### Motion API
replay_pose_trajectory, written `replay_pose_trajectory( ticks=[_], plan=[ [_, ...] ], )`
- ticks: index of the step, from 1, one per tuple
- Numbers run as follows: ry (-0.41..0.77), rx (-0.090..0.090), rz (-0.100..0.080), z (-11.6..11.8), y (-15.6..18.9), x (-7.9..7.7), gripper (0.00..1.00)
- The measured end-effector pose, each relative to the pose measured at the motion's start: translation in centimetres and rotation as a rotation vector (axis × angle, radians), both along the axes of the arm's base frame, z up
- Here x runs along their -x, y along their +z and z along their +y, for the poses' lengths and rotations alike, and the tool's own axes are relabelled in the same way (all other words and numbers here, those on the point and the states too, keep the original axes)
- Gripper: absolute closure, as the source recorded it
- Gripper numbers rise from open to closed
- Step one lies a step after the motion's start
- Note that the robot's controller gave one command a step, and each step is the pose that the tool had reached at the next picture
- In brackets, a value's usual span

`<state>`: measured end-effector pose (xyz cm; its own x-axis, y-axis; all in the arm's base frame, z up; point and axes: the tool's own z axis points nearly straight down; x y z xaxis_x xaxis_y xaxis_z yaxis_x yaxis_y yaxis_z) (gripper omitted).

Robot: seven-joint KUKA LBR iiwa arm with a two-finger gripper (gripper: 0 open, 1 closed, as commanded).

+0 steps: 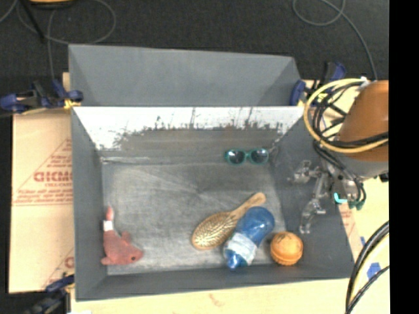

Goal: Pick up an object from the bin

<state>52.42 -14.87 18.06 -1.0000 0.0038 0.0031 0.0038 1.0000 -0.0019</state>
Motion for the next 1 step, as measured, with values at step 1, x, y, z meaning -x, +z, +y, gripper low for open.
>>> replay_pose_trajectory(
  ticks=[1],
  plan=[
    [0.003, 0.002, -0.006, 0.03, 0.32, -0.18, 0.00]
  ],
)
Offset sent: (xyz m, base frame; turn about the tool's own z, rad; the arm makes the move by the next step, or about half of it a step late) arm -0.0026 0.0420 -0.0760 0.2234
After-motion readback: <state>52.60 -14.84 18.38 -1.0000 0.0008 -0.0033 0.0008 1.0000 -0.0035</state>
